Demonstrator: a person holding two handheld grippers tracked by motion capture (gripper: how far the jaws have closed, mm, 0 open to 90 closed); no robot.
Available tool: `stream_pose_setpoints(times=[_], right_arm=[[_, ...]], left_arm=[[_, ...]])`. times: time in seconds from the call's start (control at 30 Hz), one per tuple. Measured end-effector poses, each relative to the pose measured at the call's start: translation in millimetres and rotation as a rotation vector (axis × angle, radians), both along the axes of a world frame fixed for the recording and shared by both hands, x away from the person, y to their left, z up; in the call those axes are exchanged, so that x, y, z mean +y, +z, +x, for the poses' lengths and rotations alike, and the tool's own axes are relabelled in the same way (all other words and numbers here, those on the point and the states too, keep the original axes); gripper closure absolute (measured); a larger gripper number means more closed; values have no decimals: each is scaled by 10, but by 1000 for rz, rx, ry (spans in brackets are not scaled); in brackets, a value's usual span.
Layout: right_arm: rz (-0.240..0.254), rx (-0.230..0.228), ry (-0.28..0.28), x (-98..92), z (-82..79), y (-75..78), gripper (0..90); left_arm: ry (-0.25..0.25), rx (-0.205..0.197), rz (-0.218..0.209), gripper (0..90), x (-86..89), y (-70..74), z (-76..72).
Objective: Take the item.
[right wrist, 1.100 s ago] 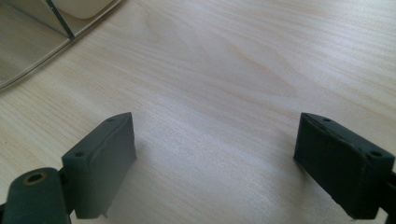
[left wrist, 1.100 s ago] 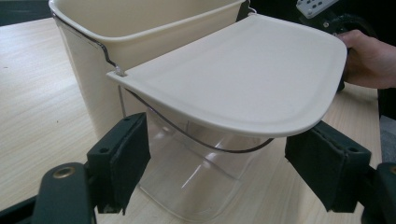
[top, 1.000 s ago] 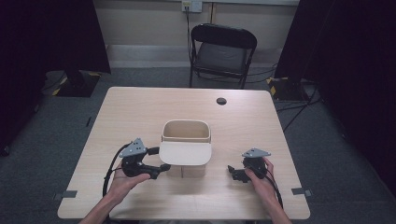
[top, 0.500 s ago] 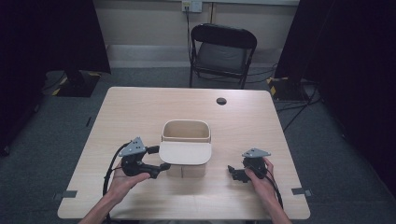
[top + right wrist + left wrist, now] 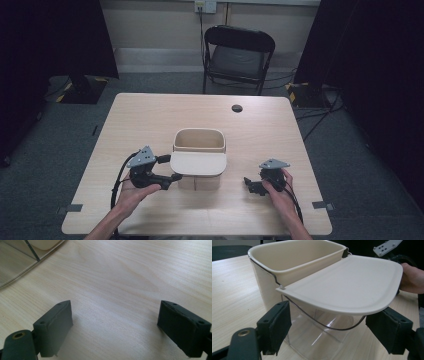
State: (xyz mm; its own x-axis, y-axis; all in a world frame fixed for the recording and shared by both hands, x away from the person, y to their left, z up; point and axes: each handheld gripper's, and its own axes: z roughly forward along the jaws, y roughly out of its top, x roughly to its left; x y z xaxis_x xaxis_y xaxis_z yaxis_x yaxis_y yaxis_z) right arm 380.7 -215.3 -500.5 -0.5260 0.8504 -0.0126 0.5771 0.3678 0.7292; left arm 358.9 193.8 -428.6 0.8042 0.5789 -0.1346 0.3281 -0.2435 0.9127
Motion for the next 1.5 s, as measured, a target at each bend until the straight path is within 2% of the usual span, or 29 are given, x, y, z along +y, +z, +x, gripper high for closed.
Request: stream_pose_setpoints(times=[0.13,0.23,0.27,0.4,1.5], right_arm=[[1,0,0,1,0,0,118],[1,0,0,1,0,0,118],[1,0,0,1,0,0,118],[0,0,0,0,0,0,118],[0,0,0,0,0,0,118]], left_arm=[[-1,-23,5,197,-2,25,3],[-2,-20,-16,195,5,45,10],[-6,-27,-11,195,7,54,17],[-7,-19,-30,199,5,79,28],[-24,-11,-41,199,24,90,76]])
